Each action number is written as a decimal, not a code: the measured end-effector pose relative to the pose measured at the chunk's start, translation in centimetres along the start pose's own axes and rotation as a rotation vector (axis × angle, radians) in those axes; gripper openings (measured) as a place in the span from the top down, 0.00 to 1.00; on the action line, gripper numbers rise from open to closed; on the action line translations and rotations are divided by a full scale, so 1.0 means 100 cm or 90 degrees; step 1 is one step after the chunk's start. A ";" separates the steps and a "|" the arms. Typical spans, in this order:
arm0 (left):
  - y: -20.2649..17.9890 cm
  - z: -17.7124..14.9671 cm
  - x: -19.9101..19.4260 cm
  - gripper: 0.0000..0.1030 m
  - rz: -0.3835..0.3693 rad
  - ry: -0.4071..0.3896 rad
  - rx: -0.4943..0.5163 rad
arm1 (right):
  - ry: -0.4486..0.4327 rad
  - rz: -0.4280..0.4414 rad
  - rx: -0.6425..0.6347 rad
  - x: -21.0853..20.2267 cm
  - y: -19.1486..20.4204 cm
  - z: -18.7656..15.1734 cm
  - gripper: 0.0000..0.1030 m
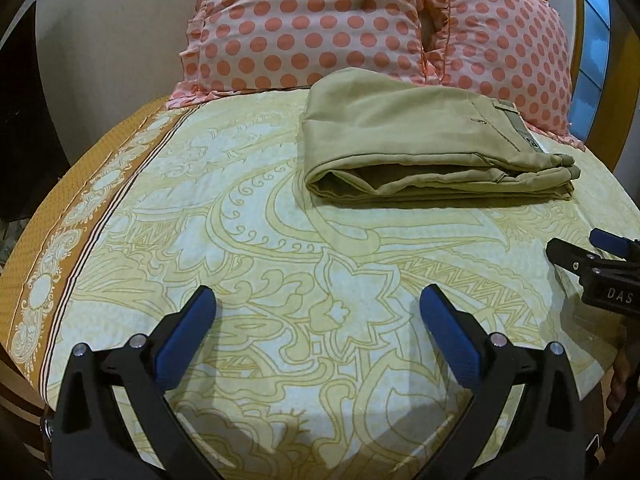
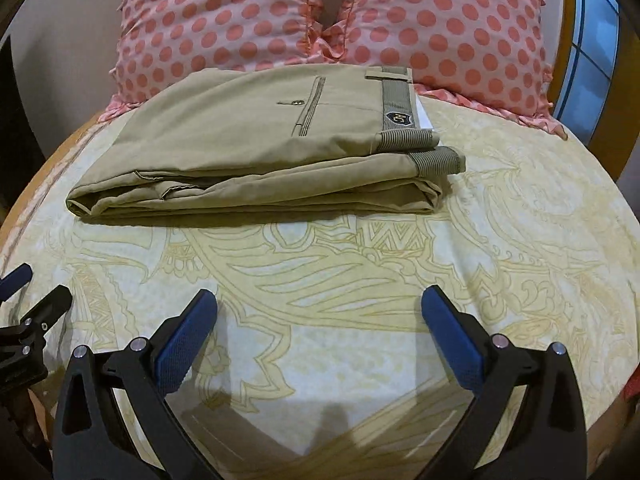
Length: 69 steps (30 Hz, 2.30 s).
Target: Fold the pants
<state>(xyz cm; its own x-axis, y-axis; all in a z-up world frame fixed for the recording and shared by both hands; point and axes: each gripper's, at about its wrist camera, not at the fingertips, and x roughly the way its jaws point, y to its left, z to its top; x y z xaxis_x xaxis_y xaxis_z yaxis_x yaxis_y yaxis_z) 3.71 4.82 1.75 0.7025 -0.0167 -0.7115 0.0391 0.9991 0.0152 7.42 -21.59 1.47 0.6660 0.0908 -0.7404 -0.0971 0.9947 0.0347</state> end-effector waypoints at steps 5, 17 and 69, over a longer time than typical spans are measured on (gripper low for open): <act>0.001 0.000 0.000 0.02 -0.004 -0.008 0.005 | 0.000 0.000 -0.001 -0.001 0.000 0.000 0.01; -0.001 0.000 0.001 0.02 -0.003 -0.008 0.004 | 0.000 -0.001 0.000 -0.001 0.001 0.000 0.01; -0.002 0.000 0.001 0.02 -0.003 -0.006 0.004 | -0.001 -0.003 0.001 0.000 0.002 0.000 0.01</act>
<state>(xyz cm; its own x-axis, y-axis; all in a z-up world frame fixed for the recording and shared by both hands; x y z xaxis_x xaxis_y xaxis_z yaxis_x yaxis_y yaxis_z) 3.78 4.67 1.67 0.7093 -0.0220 -0.7046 0.0474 0.9987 0.0165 7.36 -21.43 1.48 0.6672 0.0859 -0.7399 -0.0920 0.9952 0.0325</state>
